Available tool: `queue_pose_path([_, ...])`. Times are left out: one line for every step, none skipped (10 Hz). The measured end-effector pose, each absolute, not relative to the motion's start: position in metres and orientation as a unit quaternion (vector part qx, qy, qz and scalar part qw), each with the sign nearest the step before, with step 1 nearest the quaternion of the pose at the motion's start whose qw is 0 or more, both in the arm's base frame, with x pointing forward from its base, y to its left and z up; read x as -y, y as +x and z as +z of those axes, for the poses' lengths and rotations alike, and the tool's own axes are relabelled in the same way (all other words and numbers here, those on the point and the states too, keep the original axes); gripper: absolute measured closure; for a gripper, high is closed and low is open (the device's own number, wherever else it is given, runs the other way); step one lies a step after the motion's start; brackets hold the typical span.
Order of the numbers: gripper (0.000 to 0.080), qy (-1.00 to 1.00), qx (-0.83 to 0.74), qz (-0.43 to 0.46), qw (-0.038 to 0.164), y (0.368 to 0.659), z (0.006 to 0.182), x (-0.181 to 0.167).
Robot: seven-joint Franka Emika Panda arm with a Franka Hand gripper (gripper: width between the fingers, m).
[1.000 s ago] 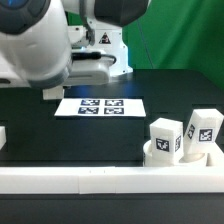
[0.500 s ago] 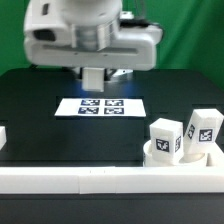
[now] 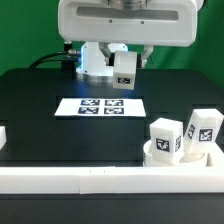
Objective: Assemble stool
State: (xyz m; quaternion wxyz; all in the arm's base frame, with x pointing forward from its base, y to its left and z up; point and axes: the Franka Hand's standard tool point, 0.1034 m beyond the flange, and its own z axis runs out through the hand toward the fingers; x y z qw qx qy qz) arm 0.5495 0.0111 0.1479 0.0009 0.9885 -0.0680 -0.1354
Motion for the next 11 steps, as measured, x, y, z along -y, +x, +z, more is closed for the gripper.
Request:
queue_pose_path([0.0463,0.994,0.066,-0.091,-0.001,0.555,0.148,-0.013])
queue_pose_path([0.0463,0.996,0.065,-0.055,-0.003,0.555,0.148,-0.016])
queue_pose_path([0.0463,0.997,0.074,-0.022,-0.008,0.555,0.148,-0.027])
queue_pose_path([0.0463,0.997,0.073,0.031,-0.017,0.559,0.151,-0.044])
queue_pose_path([0.0463,0.994,0.067,0.079,-0.022,0.561,0.156,-0.056])
queue_pose_path([0.0463,0.991,0.065,0.114,-0.021,0.566,0.158,-0.057])
queue_pose_path([0.0463,0.989,0.063,0.129,-0.018,0.569,0.16,-0.054])
queue_pose_path([0.0463,0.982,0.06,0.178,-0.02,0.574,0.162,-0.056])
queue_pose_path([0.0463,0.974,0.056,0.217,-0.019,0.571,0.159,-0.058])
queue_pose_path([0.0463,0.968,0.055,0.245,-0.019,0.571,0.159,-0.059])
queue_pose_path([0.0463,0.967,0.053,0.247,-0.017,0.57,0.153,-0.06])
